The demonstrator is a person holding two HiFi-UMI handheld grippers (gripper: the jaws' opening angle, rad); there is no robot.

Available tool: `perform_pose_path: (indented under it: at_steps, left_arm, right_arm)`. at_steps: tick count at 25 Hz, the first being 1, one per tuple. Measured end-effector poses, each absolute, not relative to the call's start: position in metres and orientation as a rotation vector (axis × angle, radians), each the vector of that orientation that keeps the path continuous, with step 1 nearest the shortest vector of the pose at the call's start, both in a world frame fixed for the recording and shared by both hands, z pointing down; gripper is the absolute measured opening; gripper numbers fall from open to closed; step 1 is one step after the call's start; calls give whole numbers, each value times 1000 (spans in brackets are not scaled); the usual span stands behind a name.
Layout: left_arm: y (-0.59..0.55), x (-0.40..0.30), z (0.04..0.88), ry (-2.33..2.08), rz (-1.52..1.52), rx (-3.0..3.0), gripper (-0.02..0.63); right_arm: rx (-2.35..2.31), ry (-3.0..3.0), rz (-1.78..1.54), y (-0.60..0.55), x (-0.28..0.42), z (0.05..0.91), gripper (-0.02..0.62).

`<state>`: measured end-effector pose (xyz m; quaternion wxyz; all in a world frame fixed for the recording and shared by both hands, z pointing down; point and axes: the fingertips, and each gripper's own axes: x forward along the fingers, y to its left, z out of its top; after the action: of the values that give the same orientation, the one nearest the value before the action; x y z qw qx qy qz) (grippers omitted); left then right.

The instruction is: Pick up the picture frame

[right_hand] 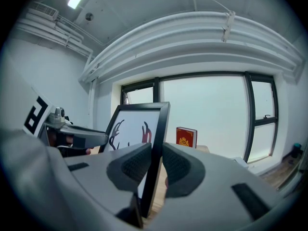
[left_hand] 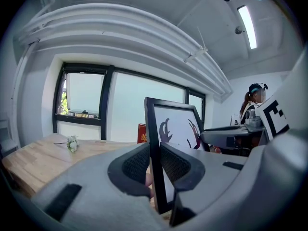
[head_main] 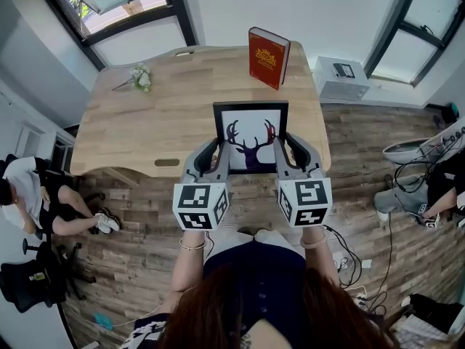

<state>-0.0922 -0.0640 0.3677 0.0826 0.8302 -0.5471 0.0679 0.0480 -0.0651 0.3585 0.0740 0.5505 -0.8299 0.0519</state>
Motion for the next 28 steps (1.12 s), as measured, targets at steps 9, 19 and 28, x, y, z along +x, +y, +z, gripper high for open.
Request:
perform_pose_path:
  at_steps: [9,19,28]
  left_arm:
    - [-59,-100,361,-1637,192,2493,81]
    - [-51,-101,358,-1631,183,2501,81]
    - [-45,-103,359,-1627,179,2494,81]
  right_arm:
    - [1666,-2498,144,-60,41,352,75]
    - [1676,-2498,138,-51,39,350,74]
    - [1677,-2495,144,-45,38,351,75]
